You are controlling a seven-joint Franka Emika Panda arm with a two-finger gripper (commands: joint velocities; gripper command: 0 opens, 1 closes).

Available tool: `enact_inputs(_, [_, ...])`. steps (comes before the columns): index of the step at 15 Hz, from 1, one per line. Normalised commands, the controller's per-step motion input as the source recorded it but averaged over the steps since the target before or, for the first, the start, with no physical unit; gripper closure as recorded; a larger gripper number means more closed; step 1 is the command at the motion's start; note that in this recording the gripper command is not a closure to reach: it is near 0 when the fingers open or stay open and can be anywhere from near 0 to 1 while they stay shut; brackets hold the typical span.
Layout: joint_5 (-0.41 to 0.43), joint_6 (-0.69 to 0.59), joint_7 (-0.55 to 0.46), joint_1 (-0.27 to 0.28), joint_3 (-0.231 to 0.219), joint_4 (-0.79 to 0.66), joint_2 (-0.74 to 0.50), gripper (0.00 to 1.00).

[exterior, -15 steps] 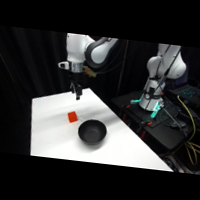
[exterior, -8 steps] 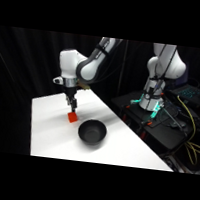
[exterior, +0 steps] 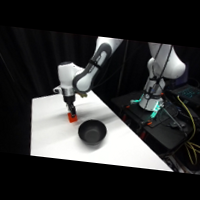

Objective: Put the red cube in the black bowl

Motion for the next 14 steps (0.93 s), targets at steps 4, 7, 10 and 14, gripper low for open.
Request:
enact_inputs(4, [-0.087,0.05,0.00,-0.101,0.092,0.19,0.17,0.10])
enact_inputs(7, [-0.075,0.01,0.01,-0.110,0.099,0.16,0.10,1.00])
enact_inputs(10, [-0.105,0.00,0.08,-0.063,0.048,0.10,0.01,1.00])
enact_inputs(14, [-0.126,-0.12,0.17,0.005,-0.016,-0.02,-0.17,1.00])
